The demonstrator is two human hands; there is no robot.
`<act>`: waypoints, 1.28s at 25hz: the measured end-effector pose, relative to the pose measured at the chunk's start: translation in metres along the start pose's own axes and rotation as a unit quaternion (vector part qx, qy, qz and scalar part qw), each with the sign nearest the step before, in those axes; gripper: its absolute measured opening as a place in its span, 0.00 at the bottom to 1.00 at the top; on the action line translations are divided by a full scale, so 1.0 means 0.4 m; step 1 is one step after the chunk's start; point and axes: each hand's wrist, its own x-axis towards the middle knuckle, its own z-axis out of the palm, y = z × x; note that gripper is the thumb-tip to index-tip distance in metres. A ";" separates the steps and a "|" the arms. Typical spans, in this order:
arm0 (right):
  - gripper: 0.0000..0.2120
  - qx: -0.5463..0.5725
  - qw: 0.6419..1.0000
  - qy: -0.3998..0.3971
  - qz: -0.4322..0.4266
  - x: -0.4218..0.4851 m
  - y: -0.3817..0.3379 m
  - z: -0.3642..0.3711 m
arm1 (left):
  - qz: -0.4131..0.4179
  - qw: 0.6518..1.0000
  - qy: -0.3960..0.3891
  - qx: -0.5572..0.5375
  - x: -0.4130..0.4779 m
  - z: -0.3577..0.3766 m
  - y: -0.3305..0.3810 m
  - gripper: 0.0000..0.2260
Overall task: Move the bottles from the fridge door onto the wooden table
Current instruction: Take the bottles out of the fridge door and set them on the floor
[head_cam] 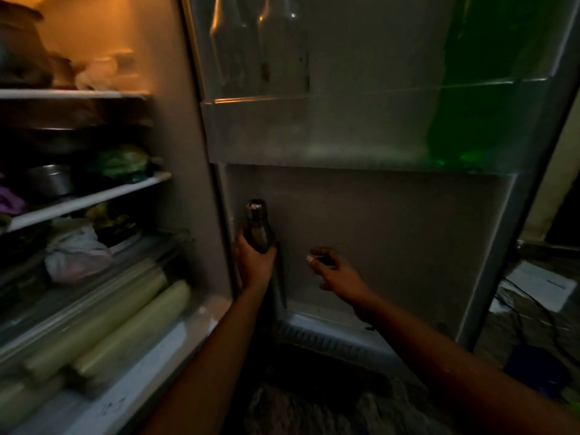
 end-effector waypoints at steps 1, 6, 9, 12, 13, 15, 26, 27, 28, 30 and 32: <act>0.16 0.000 1.000 -0.004 0.003 -0.002 -0.010 -0.007 | -0.022 1.000 -0.015 0.015 0.019 0.010 0.000 0.32; 0.13 -0.011 0.998 -0.048 -0.039 -0.042 -0.094 -0.065 | 0.084 0.994 -0.071 0.024 -0.011 -0.026 0.024 0.32; 0.12 -0.017 0.995 -0.066 -0.079 -0.077 -0.165 -0.099 | 0.181 0.978 -0.098 -0.012 -0.062 -0.088 0.110 0.34; 0.09 -0.031 0.988 -0.065 -0.133 -0.127 -0.256 -0.138 | 0.206 0.973 -0.105 -0.021 -0.104 -0.141 0.210 0.36; 0.09 -0.037 0.985 -0.062 -0.157 -0.145 -0.292 -0.160 | 0.217 0.969 -0.112 -0.034 -0.113 -0.153 0.250 0.37; 0.08 -0.042 0.979 -0.047 -0.194 -0.179 -0.361 -0.209 | 0.243 0.958 -0.129 -0.075 -0.131 -0.177 0.337 0.37; 0.22 -0.183 0.905 0.249 -0.291 -0.214 -0.616 -0.491 | 0.328 0.891 -0.234 -0.208 -0.149 -0.121 0.704 0.30; 0.25 -0.199 0.892 0.279 -0.294 -0.193 -0.628 -0.506 | 0.337 0.887 -0.238 -0.207 -0.148 -0.111 0.725 0.31; 0.28 -0.199 0.889 0.289 -0.293 -0.168 -0.637 -0.516 | 0.346 0.883 -0.240 -0.206 -0.149 -0.102 0.743 0.31; 0.33 -0.187 0.899 0.279 -0.282 -0.118 -0.648 -0.517 | 0.360 0.881 -0.234 -0.199 -0.150 -0.094 0.770 0.29; 0.41 -0.189 0.900 0.283 -0.272 -0.070 -0.647 -0.515 | 0.360 0.885 -0.232 -0.184 -0.150 -0.088 0.789 0.30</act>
